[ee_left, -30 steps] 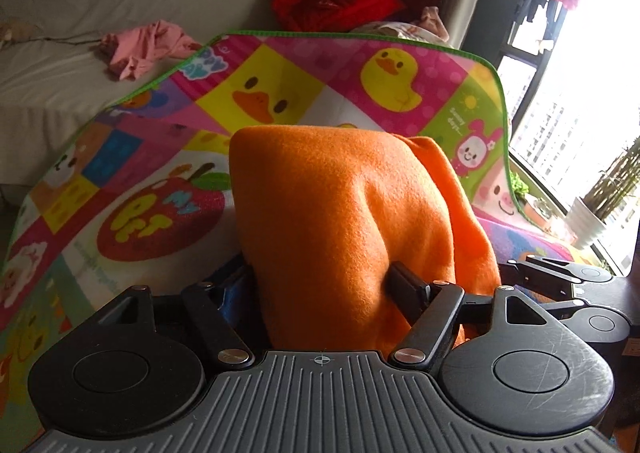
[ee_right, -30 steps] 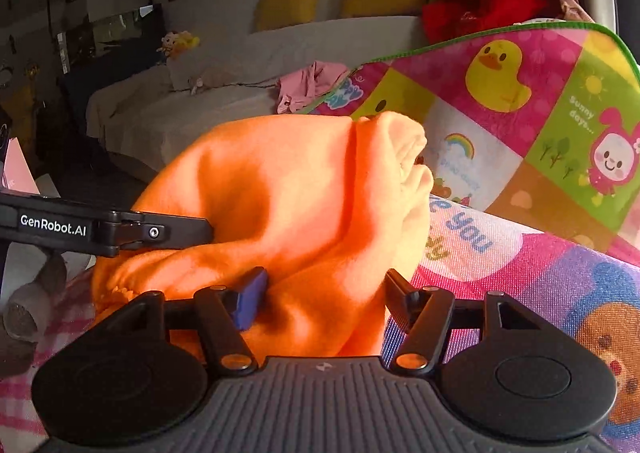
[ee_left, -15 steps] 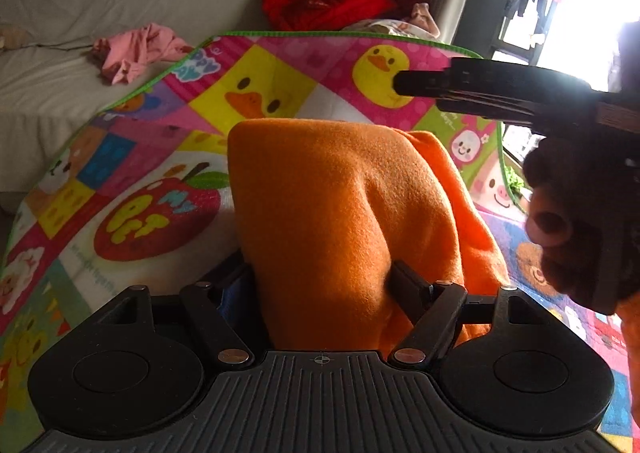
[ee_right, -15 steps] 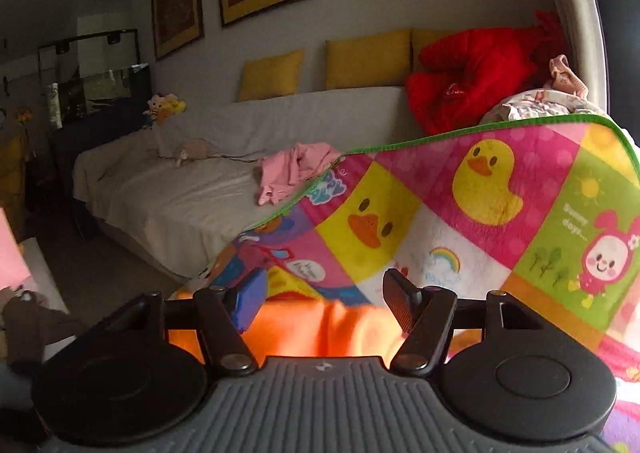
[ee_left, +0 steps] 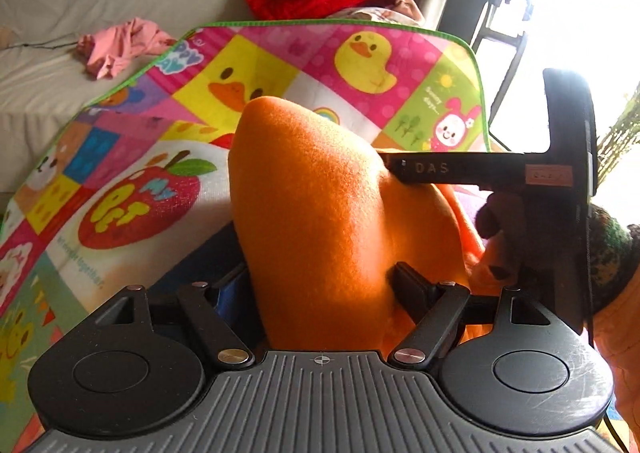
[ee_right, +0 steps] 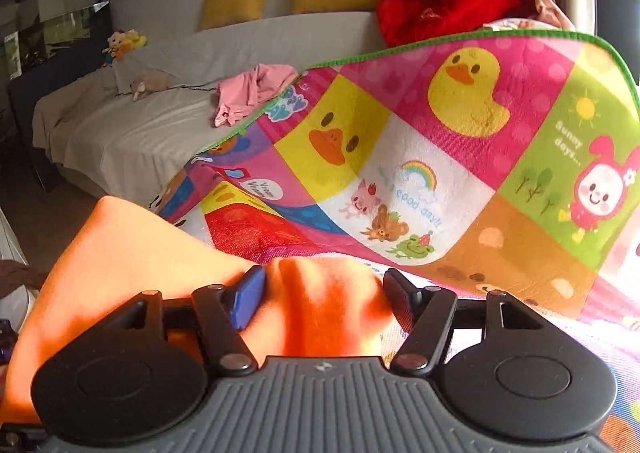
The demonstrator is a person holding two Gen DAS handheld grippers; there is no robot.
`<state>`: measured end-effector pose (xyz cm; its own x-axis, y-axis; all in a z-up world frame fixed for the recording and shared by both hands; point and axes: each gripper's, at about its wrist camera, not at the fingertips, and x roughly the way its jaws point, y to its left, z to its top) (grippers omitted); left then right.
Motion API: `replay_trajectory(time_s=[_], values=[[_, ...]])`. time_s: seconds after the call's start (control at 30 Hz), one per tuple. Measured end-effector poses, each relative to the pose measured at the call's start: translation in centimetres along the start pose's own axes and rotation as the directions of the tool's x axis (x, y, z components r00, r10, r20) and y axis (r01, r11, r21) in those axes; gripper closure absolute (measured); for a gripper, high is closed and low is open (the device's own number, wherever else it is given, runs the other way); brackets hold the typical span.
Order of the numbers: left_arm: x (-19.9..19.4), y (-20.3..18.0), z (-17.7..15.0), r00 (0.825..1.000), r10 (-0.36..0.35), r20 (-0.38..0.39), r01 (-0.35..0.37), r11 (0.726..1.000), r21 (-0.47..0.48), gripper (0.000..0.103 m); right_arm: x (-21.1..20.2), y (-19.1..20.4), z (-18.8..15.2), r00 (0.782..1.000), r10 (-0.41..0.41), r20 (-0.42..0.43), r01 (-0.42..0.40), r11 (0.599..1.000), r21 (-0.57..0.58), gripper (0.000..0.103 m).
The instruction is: Fold clothes
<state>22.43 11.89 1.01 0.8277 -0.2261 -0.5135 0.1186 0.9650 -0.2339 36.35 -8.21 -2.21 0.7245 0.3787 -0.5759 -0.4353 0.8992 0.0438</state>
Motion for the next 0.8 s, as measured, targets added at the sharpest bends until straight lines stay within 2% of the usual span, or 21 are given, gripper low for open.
replay_trajectory(time_s=[0.17, 0.33, 0.43, 0.5, 0.6, 0.63, 0.67, 0.73, 0.8], values=[[-1.0, -0.5, 0.6, 1.000, 0.005, 0.028, -0.006, 1.000, 0.015, 0.023, -1.4, 0.2, -0.5, 0.999, -0.014, 0.032, 0.015, 0.999, -0.038, 0.038], [0.9, -1.1, 3.6, 0.995, 0.081, 0.058, -0.085, 0.994, 0.067, 0.023, -3.0, 1.0, -0.6, 0.996, -0.031, 0.081, 0.039, 0.994, -0.100, 0.038], [3.4, 0.0, 3.4, 0.993, 0.120, 0.010, -0.120, 0.991, 0.066, 0.027, -5.2, 1.4, -0.5, 0.990, -0.022, 0.140, 0.041, 0.991, -0.129, 0.034], [5.1, 1.0, 2.9, 0.991, 0.130, -0.027, -0.129, 0.991, 0.044, 0.023, -7.6, 1.3, -0.6, 0.986, 0.043, 0.163, -0.024, 0.993, -0.115, 0.030], [6.1, 2.0, 2.4, 0.993, 0.110, -0.038, -0.111, 0.994, -0.009, 0.019, -10.1, 1.5, -2.0, 0.970, 0.203, 0.132, -0.183, 0.973, -0.143, 0.022], [6.3, 2.2, 2.4, 0.994, 0.105, -0.040, -0.106, 0.994, -0.016, 0.019, -10.1, 2.1, -2.9, 0.971, 0.219, 0.099, -0.199, 0.963, -0.181, 0.022], [6.4, 2.2, 2.4, 0.994, 0.103, -0.040, -0.104, 0.995, -0.013, 0.018, -9.9, 2.9, -3.9, 0.973, 0.221, 0.060, -0.203, 0.953, -0.223, 0.022], [6.2, 1.9, 2.3, 0.994, 0.098, -0.043, -0.098, 0.995, 0.001, 0.016, -8.6, 4.0, -6.0, 0.987, 0.159, 0.000, -0.153, 0.947, -0.284, 0.022], [6.1, 1.8, 2.2, 0.994, 0.106, -0.040, -0.105, 0.994, 0.015, 0.016, -8.1, 4.0, -7.2, 0.989, 0.147, 0.002, -0.141, 0.951, -0.275, 0.022]])
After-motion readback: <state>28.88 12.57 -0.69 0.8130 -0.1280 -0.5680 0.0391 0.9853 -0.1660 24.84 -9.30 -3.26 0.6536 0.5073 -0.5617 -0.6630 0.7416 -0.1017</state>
